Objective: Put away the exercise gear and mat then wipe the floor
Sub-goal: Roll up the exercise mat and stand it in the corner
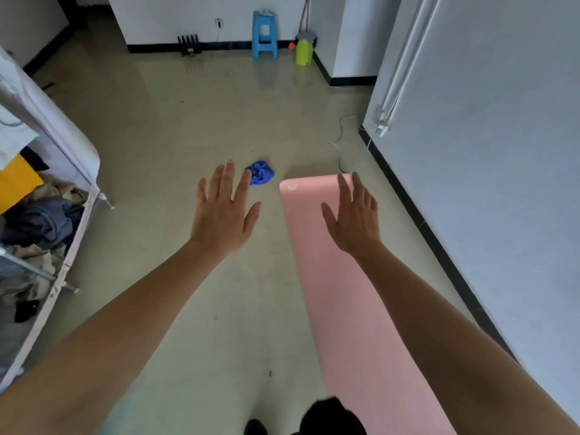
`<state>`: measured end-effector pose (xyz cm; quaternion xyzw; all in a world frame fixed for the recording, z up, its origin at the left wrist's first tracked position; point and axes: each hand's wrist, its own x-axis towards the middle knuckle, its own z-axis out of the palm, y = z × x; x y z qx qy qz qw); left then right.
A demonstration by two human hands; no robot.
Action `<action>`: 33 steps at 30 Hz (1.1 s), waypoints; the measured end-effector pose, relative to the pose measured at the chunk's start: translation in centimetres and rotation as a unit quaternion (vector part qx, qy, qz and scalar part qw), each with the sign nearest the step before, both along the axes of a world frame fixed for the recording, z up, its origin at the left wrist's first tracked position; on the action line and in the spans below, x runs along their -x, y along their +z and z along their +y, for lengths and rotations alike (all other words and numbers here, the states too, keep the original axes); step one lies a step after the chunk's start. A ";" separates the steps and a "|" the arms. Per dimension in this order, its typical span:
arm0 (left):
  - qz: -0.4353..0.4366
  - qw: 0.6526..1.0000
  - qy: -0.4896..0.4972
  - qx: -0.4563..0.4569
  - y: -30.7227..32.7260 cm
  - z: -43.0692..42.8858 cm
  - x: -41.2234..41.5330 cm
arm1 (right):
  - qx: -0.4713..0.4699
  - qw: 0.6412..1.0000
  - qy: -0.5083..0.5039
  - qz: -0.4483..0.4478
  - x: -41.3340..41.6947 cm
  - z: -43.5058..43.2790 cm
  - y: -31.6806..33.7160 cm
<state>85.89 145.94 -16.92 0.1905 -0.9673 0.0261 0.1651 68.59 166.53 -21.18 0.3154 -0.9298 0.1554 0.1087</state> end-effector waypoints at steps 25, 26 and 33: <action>-0.083 0.990 -0.106 -0.045 -4.9 -45.6 49.9 | -0.012 0.983 -0.139 -0.123 43.7 -40.0 -5.4; -0.090 0.988 -0.114 -0.051 -5.6 -47.2 52.3 | -0.015 0.981 -0.150 -0.126 45.3 -41.4 -5.9; -0.171 0.951 -0.251 -0.062 -10.6 -55.9 68.9 | -0.032 0.933 -0.313 -0.174 53.0 -47.9 -10.2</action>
